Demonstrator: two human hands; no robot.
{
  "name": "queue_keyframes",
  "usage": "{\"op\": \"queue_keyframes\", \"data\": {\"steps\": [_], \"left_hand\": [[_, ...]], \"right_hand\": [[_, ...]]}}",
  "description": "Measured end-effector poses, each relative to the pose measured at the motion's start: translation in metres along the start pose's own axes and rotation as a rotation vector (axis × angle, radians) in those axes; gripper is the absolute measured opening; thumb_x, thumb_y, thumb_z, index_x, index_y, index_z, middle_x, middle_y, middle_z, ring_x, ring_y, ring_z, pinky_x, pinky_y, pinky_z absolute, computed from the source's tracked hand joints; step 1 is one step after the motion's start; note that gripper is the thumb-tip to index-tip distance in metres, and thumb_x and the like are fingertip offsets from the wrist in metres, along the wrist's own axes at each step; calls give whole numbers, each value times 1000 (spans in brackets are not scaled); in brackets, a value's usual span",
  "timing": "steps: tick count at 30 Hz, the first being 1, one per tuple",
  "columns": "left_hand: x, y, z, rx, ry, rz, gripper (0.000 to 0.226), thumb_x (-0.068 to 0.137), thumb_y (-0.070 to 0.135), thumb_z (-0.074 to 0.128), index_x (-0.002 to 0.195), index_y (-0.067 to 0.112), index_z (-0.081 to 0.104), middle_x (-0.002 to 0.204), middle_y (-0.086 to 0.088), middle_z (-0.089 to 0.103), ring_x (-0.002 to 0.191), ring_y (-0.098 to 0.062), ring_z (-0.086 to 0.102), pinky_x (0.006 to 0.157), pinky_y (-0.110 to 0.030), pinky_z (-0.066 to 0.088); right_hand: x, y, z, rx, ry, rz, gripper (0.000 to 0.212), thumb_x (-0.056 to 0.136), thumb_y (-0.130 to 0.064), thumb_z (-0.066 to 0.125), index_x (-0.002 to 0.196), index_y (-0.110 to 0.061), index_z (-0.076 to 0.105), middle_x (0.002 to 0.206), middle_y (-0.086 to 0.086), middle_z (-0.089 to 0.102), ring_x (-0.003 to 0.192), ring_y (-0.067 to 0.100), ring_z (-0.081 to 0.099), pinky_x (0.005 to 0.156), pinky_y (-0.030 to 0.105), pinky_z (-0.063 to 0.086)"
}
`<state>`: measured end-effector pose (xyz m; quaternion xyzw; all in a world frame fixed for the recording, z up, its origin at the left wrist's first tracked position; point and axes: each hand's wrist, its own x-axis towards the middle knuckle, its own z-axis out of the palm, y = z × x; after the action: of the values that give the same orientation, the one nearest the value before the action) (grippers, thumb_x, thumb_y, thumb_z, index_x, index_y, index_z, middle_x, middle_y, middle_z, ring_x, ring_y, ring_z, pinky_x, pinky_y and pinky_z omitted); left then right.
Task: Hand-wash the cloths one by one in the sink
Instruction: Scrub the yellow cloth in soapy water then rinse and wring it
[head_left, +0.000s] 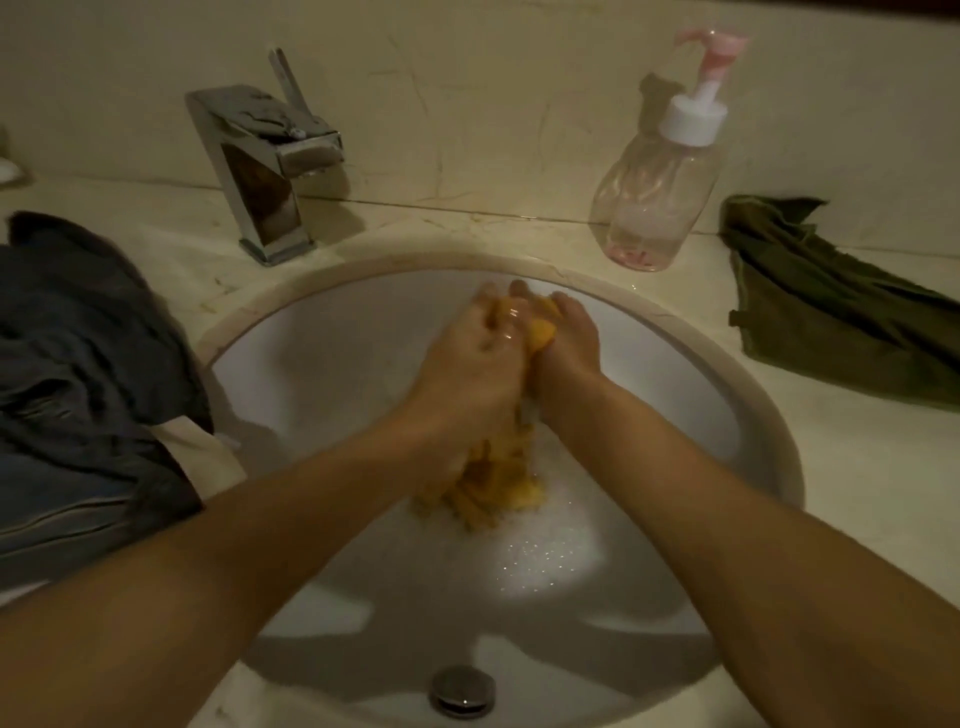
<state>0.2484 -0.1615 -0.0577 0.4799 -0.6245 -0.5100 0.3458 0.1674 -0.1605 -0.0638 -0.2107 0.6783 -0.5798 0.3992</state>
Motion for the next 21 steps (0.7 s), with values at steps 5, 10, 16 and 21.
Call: {"op": "queue_keyframes", "data": {"steps": [5,10,16,21], "left_hand": [[48,-21,-22,115,144,1,69,80,70,45,129,24,61,127,-8,66,115,-30,63,99,-52,52],[9,-3,-9,69,49,-7,15,108,39,37,110,39,52,86,25,54,74,11,54,66,-4,43],[35,-11,-25,-1,108,19,61,90,64,43,137,28,56,135,-3,62,124,-25,59,107,-48,47],[2,0,-5,37,40,54,37,107,45,35,138,33,50,122,14,61,117,-1,56,98,-17,42]], "right_hand": [[-21,6,8,-10,-69,-31,35,95,-49,64,120,-25,62,103,2,71,95,22,68,89,44,58],[-15,-4,4,-25,0,-45,39,90,-53,63,117,-25,67,103,3,73,97,26,71,85,45,60],[-36,8,11,-6,-90,-78,35,93,-52,67,120,-33,57,105,-5,70,98,18,68,92,42,57],[-12,1,4,-97,2,-74,43,93,-56,61,124,-26,63,108,0,72,98,21,70,90,44,60]]}}
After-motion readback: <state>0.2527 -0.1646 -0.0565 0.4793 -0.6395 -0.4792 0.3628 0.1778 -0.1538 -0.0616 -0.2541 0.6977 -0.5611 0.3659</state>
